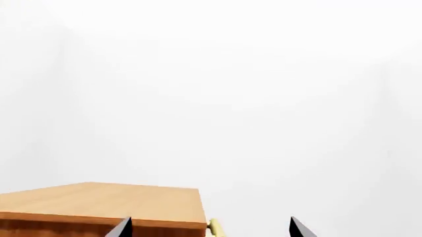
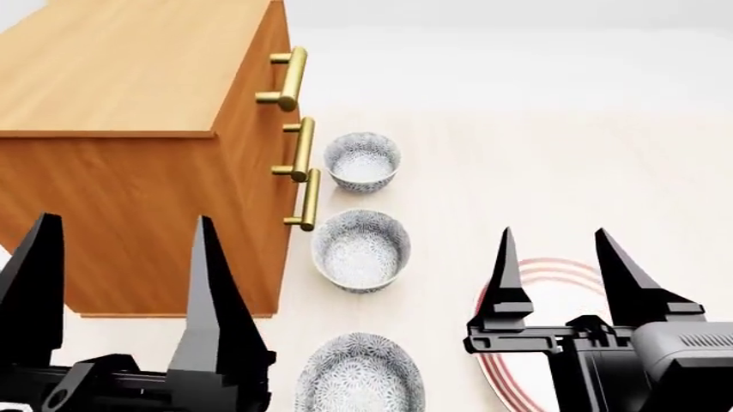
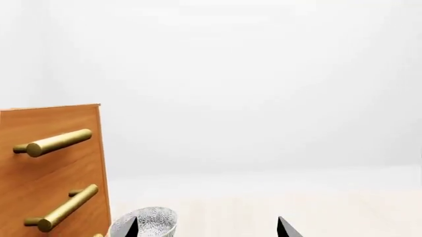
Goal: Put the bowl in the middle on the plate.
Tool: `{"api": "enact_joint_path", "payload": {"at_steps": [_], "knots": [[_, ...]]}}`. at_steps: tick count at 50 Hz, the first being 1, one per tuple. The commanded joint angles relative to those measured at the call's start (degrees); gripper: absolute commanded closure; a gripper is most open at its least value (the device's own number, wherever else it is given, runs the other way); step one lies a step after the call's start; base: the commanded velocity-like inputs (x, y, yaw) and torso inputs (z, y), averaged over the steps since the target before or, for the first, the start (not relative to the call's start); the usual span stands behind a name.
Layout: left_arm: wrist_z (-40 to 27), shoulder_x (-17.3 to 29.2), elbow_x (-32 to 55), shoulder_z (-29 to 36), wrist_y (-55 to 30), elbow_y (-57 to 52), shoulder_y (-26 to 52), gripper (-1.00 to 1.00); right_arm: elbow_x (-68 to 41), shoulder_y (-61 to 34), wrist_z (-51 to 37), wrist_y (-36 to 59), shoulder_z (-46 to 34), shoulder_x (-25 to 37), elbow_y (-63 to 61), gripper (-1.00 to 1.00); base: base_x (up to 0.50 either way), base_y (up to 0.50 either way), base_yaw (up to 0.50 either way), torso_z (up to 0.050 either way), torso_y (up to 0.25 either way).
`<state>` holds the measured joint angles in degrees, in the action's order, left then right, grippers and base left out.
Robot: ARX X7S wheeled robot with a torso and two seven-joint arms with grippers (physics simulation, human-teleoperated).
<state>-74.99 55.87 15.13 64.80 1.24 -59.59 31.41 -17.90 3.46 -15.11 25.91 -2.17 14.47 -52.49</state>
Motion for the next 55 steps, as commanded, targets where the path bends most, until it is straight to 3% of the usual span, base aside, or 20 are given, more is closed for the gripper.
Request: {"api": "enact_joint_path", "payload": {"at_steps": [1, 18, 49, 52, 55], "knots": [[-14.8, 7.66, 1.63, 22.13, 4.59, -0.38, 18.26, -1.0, -0.43, -0.04, -0.61, -0.16, -0.35, 0.63, -0.3, -1.0, 0.0, 0.0, 0.0, -0.007, -0.25], [-14.79, 7.67, 2.33, 20.97, 3.71, -0.38, 17.69, -1.0, -0.69, 0.01, -1.56, -0.9, -1.36, 1.79, -0.25, -1.0, 0.0, 0.0, 0.0, -0.007, -0.25], [-14.65, 7.76, 1.41, 20.39, 5.24, -0.32, 16.75, -1.0, -2.01, -0.34, -3.41, -1.14, -2.46, 3.56, -0.61, -1.0, 0.0, 0.0, 0.0, 0.0, -0.024], [-14.53, 7.73, 2.56, 20.35, 4.05, -0.35, 17.31, -1.0, -4.91, -1.05, -4.69, 0.77, -0.61, 3.43, -3.03, -1.0, 0.0, 0.0, 0.0, 0.0, 0.0], [-14.69, 8.86, 2.86, 19.35, 4.89, -0.35, 16.87, -1.0, -10.88, -9.95, -9.91, 11.53, -0.81, 8.52, -7.46, -1.0, 0.0, 0.0, 0.0, 0.0, 0.0]]}}
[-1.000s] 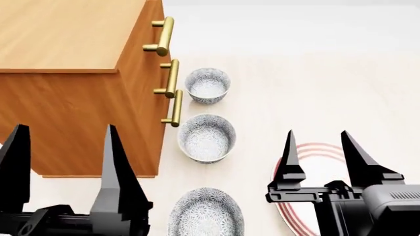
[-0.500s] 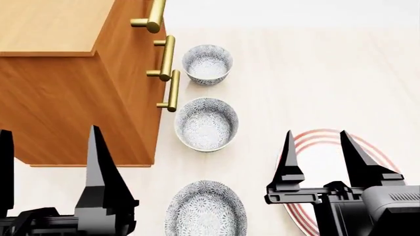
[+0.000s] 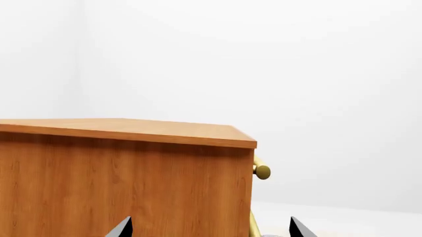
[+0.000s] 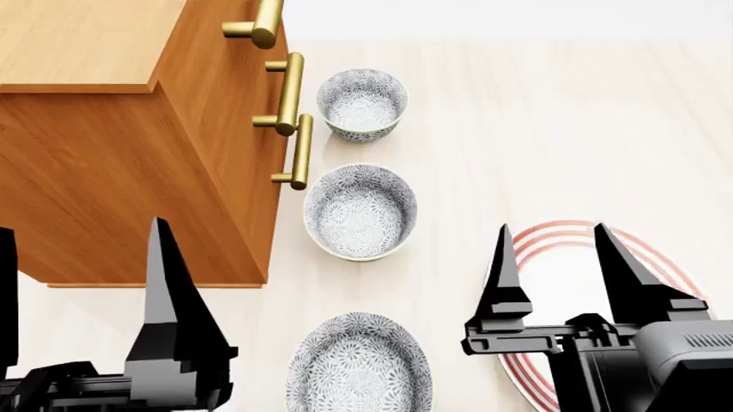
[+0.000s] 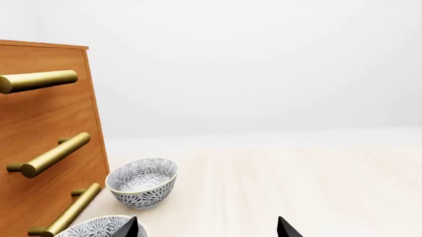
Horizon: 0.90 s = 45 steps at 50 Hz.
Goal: Put the bowl in the middle on the plate.
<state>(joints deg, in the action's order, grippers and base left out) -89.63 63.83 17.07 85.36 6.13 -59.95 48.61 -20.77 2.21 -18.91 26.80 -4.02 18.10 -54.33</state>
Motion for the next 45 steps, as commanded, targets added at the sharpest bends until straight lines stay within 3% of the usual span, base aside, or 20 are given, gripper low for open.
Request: {"api": "enact_joint_path", "payload": {"at_steps": [1, 4, 6, 9, 16, 19, 28, 38, 45], "knots": [[0.01, 0.84, 1.08, -1.5, -0.01, 0.03, -0.54, -1.0, -15.13, -11.22, -9.5, 10.48, 1.3, 7.99, -5.64, -1.0, 0.0, 0.0, 0.0, 0.0, 0.0], [0.53, 0.25, 1.3, -1.94, 0.43, 0.1, -0.84, -1.0, -31.35, -24.74, -20.41, 11.05, -5.29, 21.66, -5.64, -1.0, 0.0, 0.0, 0.0, 0.0, 0.0], [0.53, 0.1, 1.12, -1.9, 0.12, 0.07, -0.87, -1.0, -43.01, -30.94, -23.59, 13.04, -4.39, 24.13, -4.62, -1.0, 0.0, 0.0, 0.0, 0.0, 0.0], [0.85, -0.46, 1.29, -2.25, 0.09, 0.36, -1.34, -1.0, -51.78, -37.42, -26.42, 15.05, -4.51, 25.62, -2.93, -1.0, 0.0, 0.0, 0.0, 0.0, 0.0], [1.25, -0.33, 1.66, -2.95, 0.01, 0.07, -1.67, -1.0, -65.37, -48.12, -27.14, 19.01, -8.19, 25.61, 5.47, -1.0, 0.0, 0.0, 0.0, 0.0, 0.0], [0.32, -0.26, 1.3, -0.08, -0.13, -0.02, 0.97, -1.0, -68.41, -49.18, -27.95, 17.25, -7.87, 23.57, 9.32, -1.0, 0.0, 0.0, 0.0, 0.0, 0.0], [0.62, -0.96, 2.13, -0.44, 0.07, 0.9, 0.51, -1.0, -80.5, -63.34, -29.39, 27.71, -18.09, 22.3, 21.13, -1.0, 0.0, 0.0, 0.0, 0.0, 0.0], [1.61, -1.8, 2.52, -1.71, -1.21, 0.72, -0.75, -1.0, -88.75, -72.66, -30.3, 34.21, -25.25, 19.89, 33.92, -1.0, 0.0, 0.0, 0.0, 0.0, 0.0], [2.08, -1.61, 2.73, -2.36, -0.36, 1.34, -1.48, -1.0, -88.17, -77.12, -28.47, 38.8, -29.51, 18.1, 41.1, -1.0, 0.0, 0.0, 0.0, 0.0, 0.0]]}}
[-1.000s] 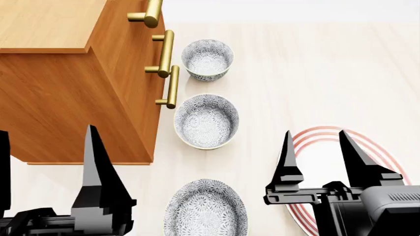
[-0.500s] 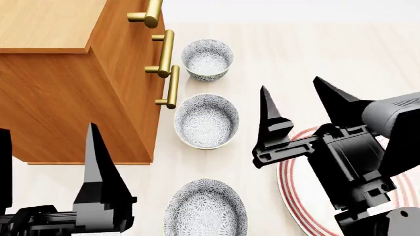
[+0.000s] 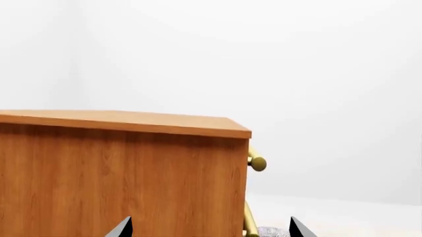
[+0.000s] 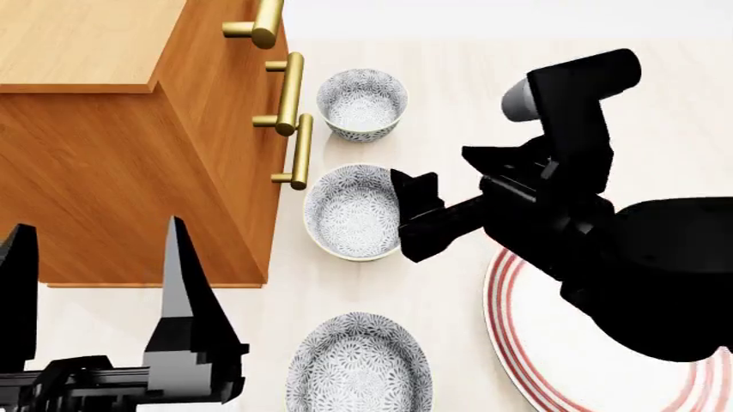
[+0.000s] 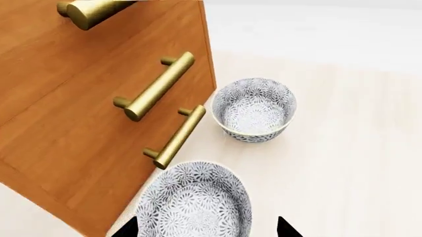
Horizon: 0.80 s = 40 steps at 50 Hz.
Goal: Put the bowl in the middle on the plate.
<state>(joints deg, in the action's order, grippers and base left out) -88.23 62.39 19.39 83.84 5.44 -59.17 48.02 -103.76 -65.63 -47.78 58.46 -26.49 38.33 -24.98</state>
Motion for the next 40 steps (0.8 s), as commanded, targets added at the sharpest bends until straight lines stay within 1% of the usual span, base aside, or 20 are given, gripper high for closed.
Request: {"api": "enact_joint_path", "payload": {"at_steps": [1, 7, 19, 30, 40], "knots": [[0.75, -0.34, 0.45, -0.88, 0.06, 0.57, -0.98, -1.0, -5.7, -9.88, 0.45, 7.47, -7.39, -2.37, 12.79, -1.0, 0.0, 0.0, 0.0, 0.0, 0.0], [1.19, -0.64, 0.54, -1.35, -0.14, 0.58, -1.49, -1.0, -3.04, -12.52, 2.09, 8.73, -8.44, -3.35, 15.96, -1.0, 0.0, 0.0, 0.0, 0.0, 0.0], [1.76, -0.85, 0.6, -2.17, -0.37, 0.91, -2.36, -1.0, -3.12, -18.01, 3.04, 13.55, -13.25, -6.3, 23.98, -1.0, 0.0, 0.0, 0.0, 0.0, 0.0], [1.99, -1.1, 0.61, -2.87, -0.88, 0.93, -3.11, -1.0, -3.94, -19.08, 4.03, 14.31, -14.89, -7.28, 29.69, -1.0, 0.0, 0.0, 0.0, 0.0, 0.0], [2.32, -0.78, 0.57, -3.58, -0.43, 1.34, -3.69, -1.0, 0.73, -19.87, 8.03, 14.22, -16.95, -9.76, 35.13, -1.0, 0.0, 0.0, 0.0, 0.0, 0.0]]}}
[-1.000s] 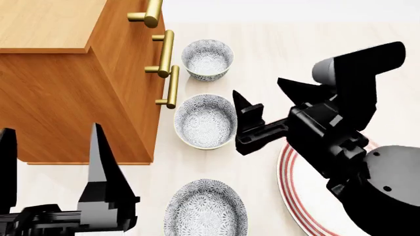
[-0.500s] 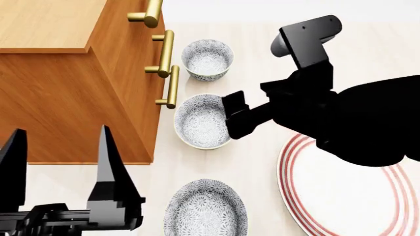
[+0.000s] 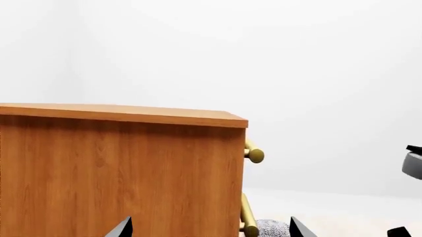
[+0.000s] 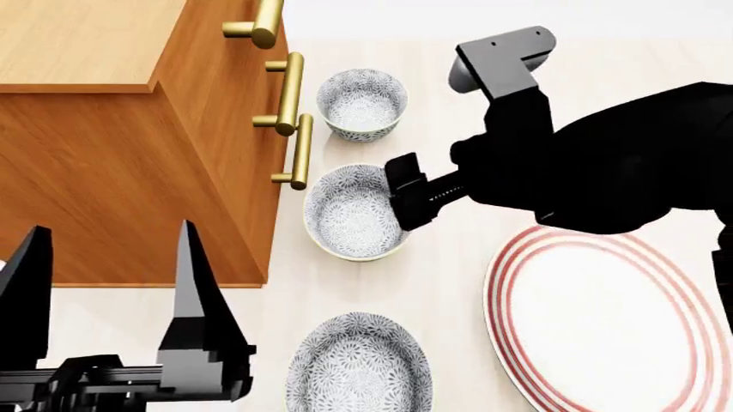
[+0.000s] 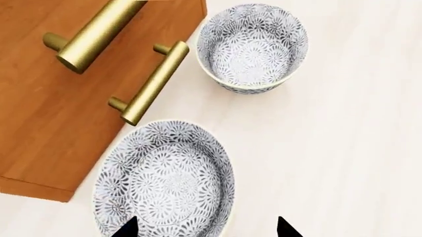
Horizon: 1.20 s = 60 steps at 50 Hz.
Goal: Put the bowl in the middle on the plate.
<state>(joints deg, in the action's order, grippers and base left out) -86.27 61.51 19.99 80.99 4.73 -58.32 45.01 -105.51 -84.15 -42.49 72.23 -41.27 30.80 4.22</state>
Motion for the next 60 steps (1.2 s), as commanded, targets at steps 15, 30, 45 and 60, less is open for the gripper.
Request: {"api": "enact_joint_path", "payload": {"at_steps": [15, 30, 45, 60], "knots": [[0.76, -0.08, 0.1, -1.62, 0.01, 0.85, -1.57, -1.0, 5.75, -0.89, 6.94, 1.5, -5.11, -3.51, 8.45, -1.0, 0.0, 0.0, 0.0, 0.0, 0.0], [0.95, -0.06, 0.3, -2.69, 0.8, 1.39, -2.56, -1.0, 12.46, -0.84, 13.58, -1.27, -7.3, -5.14, 12.95, -1.0, 0.0, 0.0, 0.0, 0.0, 0.0], [1.59, -0.4, 0.27, -3.34, 0.82, 1.71, -3.4, -1.0, 16.02, 0.73, 18.13, -4.32, -8.86, -6.89, 15.35, -1.0, 0.0, 0.0, 0.0, 0.0, 0.0], [2.04, -0.62, 0.39, -4.03, 0.19, 1.34, -3.87, -1.0, 19.89, 1.11, 21.82, -6.99, -10.63, -7.95, 18.66, -1.0, 0.0, 0.0, 0.0, 0.0, 0.0]]}}
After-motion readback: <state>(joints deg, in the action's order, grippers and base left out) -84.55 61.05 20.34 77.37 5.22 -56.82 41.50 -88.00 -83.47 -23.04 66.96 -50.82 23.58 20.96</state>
